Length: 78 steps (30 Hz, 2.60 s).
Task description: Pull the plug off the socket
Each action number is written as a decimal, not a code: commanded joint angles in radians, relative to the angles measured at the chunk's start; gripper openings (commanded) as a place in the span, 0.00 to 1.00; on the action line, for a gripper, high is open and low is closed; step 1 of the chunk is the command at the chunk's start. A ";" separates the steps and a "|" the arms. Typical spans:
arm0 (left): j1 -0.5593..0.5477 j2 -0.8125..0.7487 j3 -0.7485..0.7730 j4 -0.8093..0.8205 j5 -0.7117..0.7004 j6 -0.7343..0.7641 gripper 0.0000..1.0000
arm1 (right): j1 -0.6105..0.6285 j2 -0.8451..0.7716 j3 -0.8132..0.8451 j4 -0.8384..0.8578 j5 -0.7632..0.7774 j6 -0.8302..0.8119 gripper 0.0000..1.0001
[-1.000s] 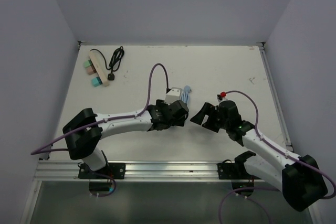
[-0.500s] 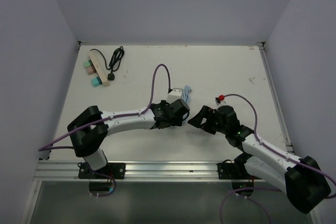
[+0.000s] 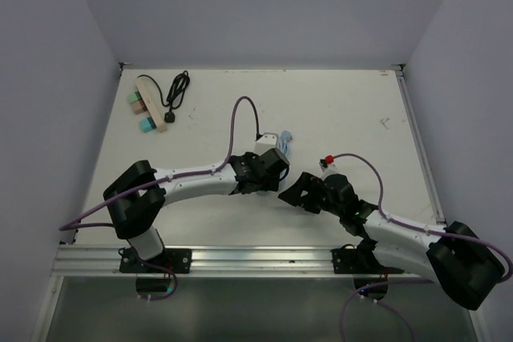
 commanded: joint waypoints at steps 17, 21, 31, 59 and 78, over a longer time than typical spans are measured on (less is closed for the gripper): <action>0.041 0.046 0.155 0.059 0.113 -0.152 0.02 | 0.146 0.420 -0.018 0.641 0.215 0.096 0.71; 0.047 0.049 0.153 0.067 0.136 -0.169 0.02 | 0.146 0.558 -0.041 0.808 0.230 0.142 0.69; 0.056 0.024 0.130 0.076 0.144 -0.184 0.01 | 0.145 0.854 -0.105 1.223 0.283 0.231 0.60; 0.067 -0.054 0.061 0.116 0.188 -0.214 0.00 | 0.103 0.788 -0.067 1.216 0.244 0.072 0.25; 0.107 -0.195 -0.201 0.381 0.292 -0.321 0.00 | 0.048 0.067 0.087 0.069 0.273 -0.283 0.00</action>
